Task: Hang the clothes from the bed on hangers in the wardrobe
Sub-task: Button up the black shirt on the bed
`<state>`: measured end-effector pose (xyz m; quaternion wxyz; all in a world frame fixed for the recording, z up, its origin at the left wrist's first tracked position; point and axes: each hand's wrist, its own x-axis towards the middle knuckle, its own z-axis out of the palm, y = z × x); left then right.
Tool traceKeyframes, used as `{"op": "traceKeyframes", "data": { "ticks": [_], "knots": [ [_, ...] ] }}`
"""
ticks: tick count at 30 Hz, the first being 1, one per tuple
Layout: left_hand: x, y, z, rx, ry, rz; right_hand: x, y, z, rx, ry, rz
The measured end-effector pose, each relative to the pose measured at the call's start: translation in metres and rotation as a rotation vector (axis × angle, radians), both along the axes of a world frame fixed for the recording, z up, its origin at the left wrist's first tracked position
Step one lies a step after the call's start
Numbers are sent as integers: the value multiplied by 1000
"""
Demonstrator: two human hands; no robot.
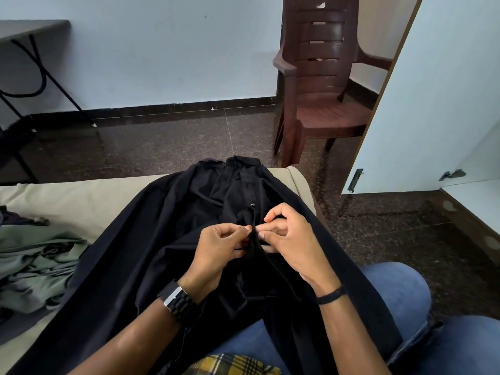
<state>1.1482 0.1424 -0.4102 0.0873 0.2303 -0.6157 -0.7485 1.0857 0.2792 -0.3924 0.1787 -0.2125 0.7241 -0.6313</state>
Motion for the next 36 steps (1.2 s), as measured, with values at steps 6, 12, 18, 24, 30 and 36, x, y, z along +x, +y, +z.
{"op": "traceKeyframes", "data": {
  "ticks": [6, 12, 18, 24, 30, 36],
  "knots": [
    [0, 5, 1, -75, 26, -16, 4, -9, -8, 72, 255, -152],
    [-5, 4, 2, -63, 9, -79, 11, -15, -6, 150, 427, -175],
    [-5, 1, 0, 75, 63, -108, 15, -19, -2, 143, 457, -244],
    [-8, 4, -1, 187, 77, -54, 14, -19, -6, 150, 449, -257],
    [-11, 4, 2, 15, 71, -45, 11, -16, -5, 44, 210, -298],
    [-11, -1, 4, -172, 164, -77, 7, -16, -4, -84, -13, -319]
  ]
}}
